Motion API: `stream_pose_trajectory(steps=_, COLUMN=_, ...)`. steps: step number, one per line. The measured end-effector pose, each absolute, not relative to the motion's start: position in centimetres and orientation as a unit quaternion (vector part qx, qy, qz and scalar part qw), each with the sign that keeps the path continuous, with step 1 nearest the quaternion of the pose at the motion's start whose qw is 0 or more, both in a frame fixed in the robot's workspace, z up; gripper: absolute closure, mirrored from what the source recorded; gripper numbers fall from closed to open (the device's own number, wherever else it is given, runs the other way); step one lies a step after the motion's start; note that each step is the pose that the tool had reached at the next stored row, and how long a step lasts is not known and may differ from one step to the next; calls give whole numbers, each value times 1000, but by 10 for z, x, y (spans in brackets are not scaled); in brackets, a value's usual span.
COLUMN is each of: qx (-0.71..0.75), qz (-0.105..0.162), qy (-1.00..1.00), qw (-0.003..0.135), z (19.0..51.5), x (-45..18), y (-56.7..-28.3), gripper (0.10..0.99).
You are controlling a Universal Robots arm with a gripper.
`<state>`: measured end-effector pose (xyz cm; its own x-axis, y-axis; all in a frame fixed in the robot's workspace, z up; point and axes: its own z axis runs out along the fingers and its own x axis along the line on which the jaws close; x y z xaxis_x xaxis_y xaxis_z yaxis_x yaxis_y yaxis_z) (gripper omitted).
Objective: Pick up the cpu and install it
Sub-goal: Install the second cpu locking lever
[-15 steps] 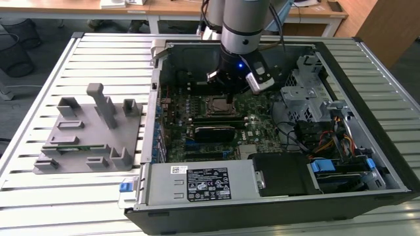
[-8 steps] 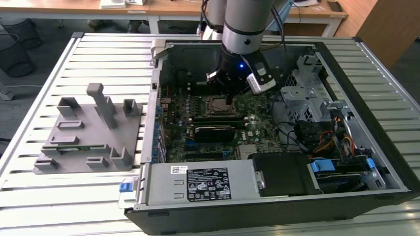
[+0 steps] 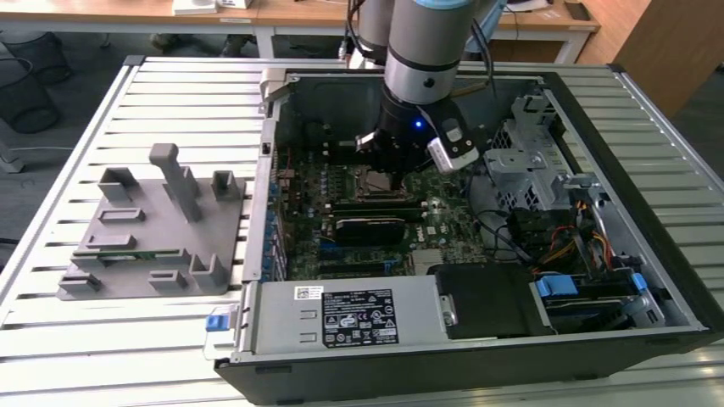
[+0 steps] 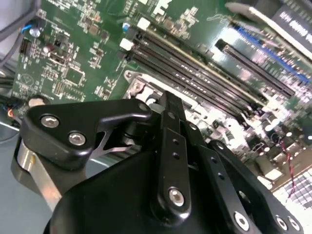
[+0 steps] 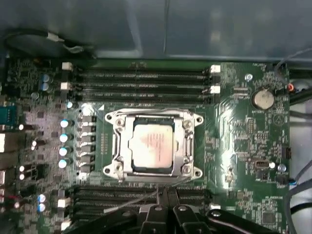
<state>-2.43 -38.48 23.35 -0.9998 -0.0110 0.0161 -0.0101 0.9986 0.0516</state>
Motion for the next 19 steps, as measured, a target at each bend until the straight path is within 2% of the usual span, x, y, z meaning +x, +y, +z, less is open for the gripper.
stream_pose_trajectory(steps=9, qx=5, qz=-27, qy=-1000, qw=7, z=233, x=-52, y=-390, gripper=980)
stream_pose_trajectory(steps=19, qx=5, qz=-27, qy=-1000, qw=7, z=215, x=-58, y=-390, gripper=980)
